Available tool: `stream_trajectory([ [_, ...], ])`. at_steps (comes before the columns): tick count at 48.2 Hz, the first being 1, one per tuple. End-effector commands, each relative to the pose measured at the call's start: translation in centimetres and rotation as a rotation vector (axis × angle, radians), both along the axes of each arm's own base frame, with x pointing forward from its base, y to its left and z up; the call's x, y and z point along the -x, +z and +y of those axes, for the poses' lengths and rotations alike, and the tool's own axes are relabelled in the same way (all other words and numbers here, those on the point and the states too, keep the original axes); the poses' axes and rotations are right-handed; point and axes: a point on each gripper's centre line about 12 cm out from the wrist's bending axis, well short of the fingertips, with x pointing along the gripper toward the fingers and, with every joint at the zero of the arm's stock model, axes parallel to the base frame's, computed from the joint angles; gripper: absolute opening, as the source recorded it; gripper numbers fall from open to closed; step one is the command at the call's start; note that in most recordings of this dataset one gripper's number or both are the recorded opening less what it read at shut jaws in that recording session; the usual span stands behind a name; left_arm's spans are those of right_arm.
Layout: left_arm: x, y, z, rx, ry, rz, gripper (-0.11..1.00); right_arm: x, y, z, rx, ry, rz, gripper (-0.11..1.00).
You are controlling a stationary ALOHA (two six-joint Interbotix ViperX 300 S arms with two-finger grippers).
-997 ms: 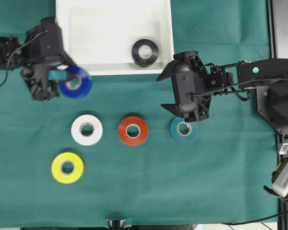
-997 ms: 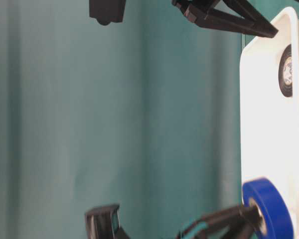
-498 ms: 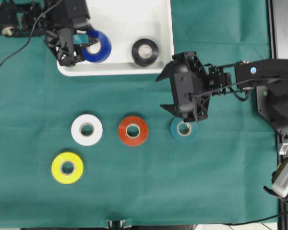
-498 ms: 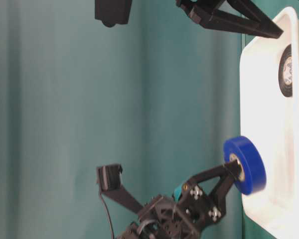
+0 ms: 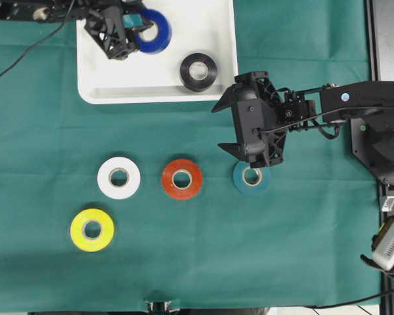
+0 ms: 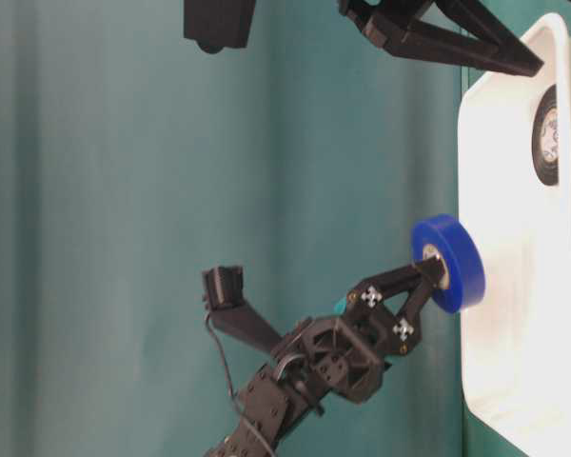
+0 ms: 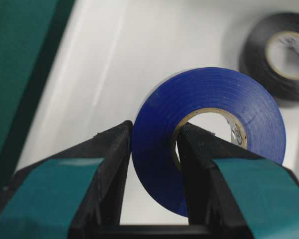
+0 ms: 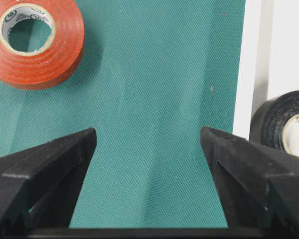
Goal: Put the tape alternately from left to right into the white case.
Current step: 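Lift the blue roll with the left gripper and place it in the tray, then open the left gripper and pull it back out of the tray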
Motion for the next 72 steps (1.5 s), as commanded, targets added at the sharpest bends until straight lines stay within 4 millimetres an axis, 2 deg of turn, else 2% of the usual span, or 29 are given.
stream_trajectory([
  [1,-0.9,1.4,0.8,-0.022,0.006,-0.044,0.27,-0.3,0.5,0.0,-0.001,0.001,-0.023,0.83],
  [27,-1.3,0.9,0.8,-0.016,0.004,-0.031,0.28,-0.3,0.5,0.1,-0.001,0.002,-0.023,0.83],
  [29,-1.2,0.8,0.8,-0.015,0.004,-0.029,0.36,-0.3,0.6,0.0,-0.001,0.001,-0.024,0.83],
  [37,-1.0,0.9,0.7,-0.014,0.005,-0.029,0.84,-0.2,0.5,0.1,-0.001,0.002,-0.021,0.83],
  [40,-0.9,1.0,0.7,-0.013,0.005,-0.028,0.96,-0.1,0.4,0.1,-0.001,0.002,-0.018,0.83],
  [42,-0.9,1.0,0.7,-0.013,0.005,-0.028,0.99,-0.1,0.3,0.1,-0.001,0.002,-0.017,0.83],
  [63,-0.9,1.2,0.4,-0.015,-0.001,-0.030,0.99,-0.1,0.4,0.0,-0.001,0.001,-0.018,0.83],
  [72,-0.7,1.8,-0.8,-0.017,-0.026,-0.038,0.99,-0.1,0.4,0.0,-0.001,0.001,-0.020,0.83],
])
